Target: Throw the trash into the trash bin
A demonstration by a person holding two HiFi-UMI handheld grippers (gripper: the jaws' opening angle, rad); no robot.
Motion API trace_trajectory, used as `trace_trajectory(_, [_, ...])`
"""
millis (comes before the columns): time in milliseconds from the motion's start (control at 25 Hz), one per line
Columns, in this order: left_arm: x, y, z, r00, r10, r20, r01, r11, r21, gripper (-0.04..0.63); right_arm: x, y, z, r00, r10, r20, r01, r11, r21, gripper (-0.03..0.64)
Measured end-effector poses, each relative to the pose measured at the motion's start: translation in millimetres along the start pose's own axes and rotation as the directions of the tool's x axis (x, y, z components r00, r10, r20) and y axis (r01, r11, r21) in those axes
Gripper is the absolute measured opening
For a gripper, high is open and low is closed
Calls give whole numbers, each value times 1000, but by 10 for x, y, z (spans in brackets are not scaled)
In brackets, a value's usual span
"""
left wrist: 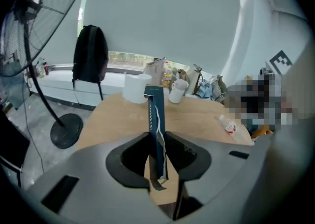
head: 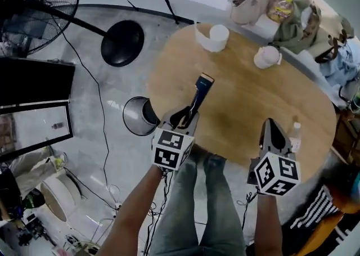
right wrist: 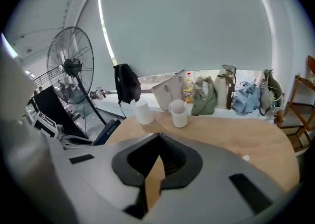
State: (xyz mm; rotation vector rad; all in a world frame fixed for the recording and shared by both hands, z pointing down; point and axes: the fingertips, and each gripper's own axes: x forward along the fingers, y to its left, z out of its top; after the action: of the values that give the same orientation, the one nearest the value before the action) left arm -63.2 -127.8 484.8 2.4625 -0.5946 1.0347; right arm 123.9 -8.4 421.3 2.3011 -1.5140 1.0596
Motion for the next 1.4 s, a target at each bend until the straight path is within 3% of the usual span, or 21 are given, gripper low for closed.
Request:
trace_trajectory(240, [-520,868,-586,993,117,10,-115,985,-132,110,336,1025,-223,992,109,-70,-116,988,-104,6])
trace_trajectory(600, [-1035,1779,-1711,965,262,-29,-255,901,-351,110,709,2232,-597,963,220,-159,-253,939,-232,6])
trace_trajectory(920, [-799,2358,-2587,950,291,-111,-310,847,-432,110,1116,2677,-1049,949,217,-230,-281,914,-292,6])
trace_trajectory(1200, [-495,2569,-2808,948,267,-173,-318,827,-464,112,1354,2576,-1098,951,158,-266,-233,932,-278,6])
trace_trajectory(1400, [-418,2664,-2913,949,278,-148,-314,829,-463,230,1415,2516,-1248,951,147,-273,-224,933,-280,6])
